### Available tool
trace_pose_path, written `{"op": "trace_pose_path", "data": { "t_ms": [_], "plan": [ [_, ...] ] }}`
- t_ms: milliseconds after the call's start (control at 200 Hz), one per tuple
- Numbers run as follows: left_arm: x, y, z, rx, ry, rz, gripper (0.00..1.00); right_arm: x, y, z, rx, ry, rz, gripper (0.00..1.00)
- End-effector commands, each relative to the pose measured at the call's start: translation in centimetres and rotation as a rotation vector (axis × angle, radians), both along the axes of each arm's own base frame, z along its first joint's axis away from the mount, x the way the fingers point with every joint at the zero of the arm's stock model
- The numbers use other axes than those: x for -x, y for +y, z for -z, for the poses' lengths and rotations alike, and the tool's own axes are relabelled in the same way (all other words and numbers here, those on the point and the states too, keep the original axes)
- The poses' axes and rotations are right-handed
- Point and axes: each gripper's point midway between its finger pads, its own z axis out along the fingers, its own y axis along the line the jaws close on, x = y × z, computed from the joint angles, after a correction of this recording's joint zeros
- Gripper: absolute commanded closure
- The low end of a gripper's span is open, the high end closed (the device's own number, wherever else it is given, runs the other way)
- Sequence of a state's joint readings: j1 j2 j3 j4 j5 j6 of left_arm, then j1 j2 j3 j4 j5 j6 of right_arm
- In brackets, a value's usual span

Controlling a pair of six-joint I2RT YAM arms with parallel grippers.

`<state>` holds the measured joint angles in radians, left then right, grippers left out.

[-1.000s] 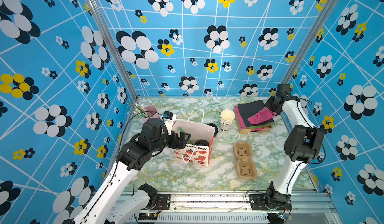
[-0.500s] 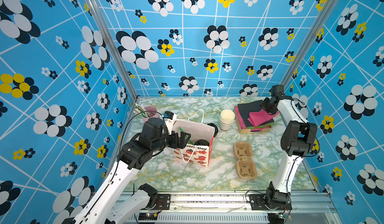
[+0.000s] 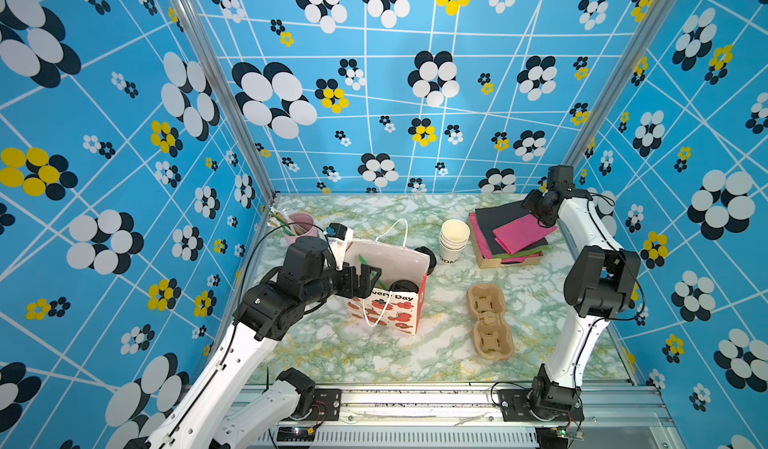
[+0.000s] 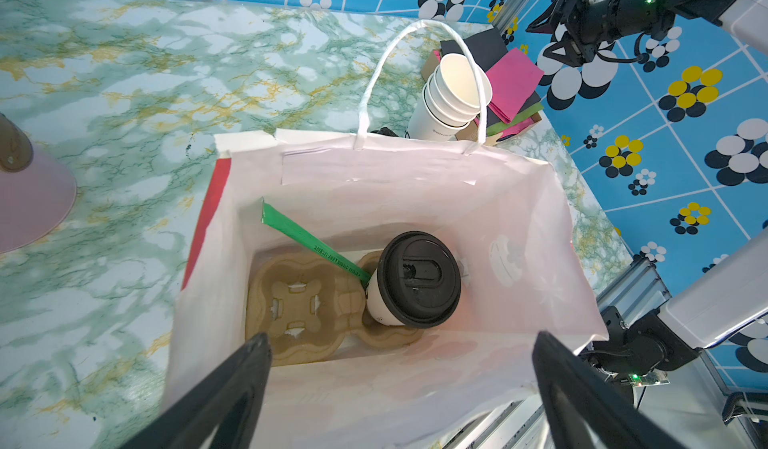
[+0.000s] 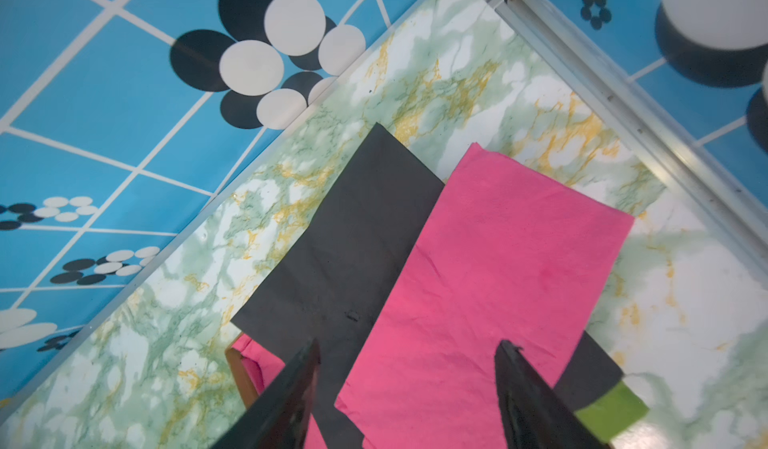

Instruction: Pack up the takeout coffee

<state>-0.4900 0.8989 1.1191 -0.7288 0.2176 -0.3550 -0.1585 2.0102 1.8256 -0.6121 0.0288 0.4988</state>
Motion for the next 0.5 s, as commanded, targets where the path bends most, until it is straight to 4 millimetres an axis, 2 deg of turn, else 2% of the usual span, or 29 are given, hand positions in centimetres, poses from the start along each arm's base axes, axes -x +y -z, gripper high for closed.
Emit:
{"op": "trace_pose_path", "data": {
  "t_ms": [0,115,260,270,290,495],
  "plan": [
    [0.1,0.4,-0.1,0.003,-0.012,-0.012,0.01,1.3,-1.5,-3.1,0.071,-0.066,0.016,0.26],
    [0.1,0.4,-0.2,0.007,-0.019,-0.011,0.01,2.3,-2.2,-2.2,-0.001,-0.065,0.034,0.24],
    [0.0,0.3,-0.2,0.009,-0.021,-0.007,0.01,3.1,-1.4,-0.8,-0.099,-0.075,0.026,0.17],
    [0.0,0.3,-0.1,0.008,-0.020,-0.009,0.01,3.5,-1.3,0.1,-0.110,-0.058,0.028,0.17],
    [0.0,0.3,-0.2,0.010,-0.021,-0.008,0.01,3.8,-1.2,0.6,-0.126,-0.054,0.031,0.17],
    [0.1,0.4,-0.3,0.010,-0.027,-0.004,0.01,5.0,-0.8,3.2,-0.267,-0.089,0.084,0.15]
  ]
}}
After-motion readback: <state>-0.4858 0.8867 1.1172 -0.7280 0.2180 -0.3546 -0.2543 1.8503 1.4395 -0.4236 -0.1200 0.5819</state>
